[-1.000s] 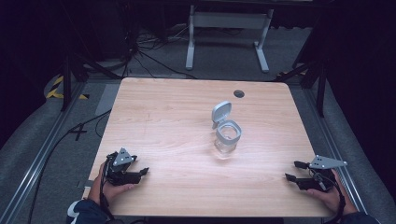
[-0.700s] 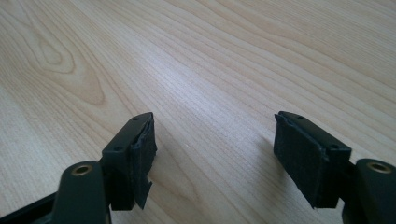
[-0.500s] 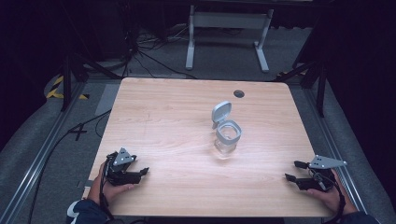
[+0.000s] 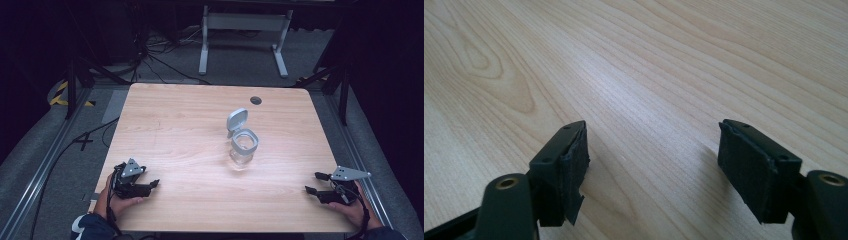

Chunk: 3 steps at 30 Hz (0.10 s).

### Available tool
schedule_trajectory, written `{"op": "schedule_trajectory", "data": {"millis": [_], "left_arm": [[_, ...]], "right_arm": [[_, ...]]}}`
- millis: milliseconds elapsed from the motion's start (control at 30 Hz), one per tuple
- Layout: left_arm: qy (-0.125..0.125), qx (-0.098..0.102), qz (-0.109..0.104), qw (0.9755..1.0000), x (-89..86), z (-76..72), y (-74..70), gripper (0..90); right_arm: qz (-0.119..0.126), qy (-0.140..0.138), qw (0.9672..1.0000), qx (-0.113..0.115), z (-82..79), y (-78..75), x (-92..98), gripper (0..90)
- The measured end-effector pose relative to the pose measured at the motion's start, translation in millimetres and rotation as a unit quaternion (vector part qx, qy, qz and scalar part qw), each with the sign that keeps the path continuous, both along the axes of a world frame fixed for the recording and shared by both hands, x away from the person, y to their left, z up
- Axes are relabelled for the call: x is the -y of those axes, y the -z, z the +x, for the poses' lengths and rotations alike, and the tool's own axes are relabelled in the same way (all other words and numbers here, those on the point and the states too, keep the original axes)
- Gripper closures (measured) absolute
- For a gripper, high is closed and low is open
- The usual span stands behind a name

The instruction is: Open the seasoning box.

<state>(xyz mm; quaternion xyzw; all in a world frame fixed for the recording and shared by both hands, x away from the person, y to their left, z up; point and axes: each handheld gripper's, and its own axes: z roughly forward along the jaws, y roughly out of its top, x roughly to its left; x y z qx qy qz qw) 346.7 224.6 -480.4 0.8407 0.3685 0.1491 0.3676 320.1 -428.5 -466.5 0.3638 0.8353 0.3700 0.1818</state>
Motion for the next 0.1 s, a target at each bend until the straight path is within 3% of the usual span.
{"op": "schedule_trajectory", "data": {"millis": [100], "left_arm": [[0.0,-0.001,0.0,1.0,-0.1,0.1,0.0,28.7]], "right_arm": [[0.0,-0.001,1.0,-0.001,0.1,-0.1,0.1,28.1]]}}
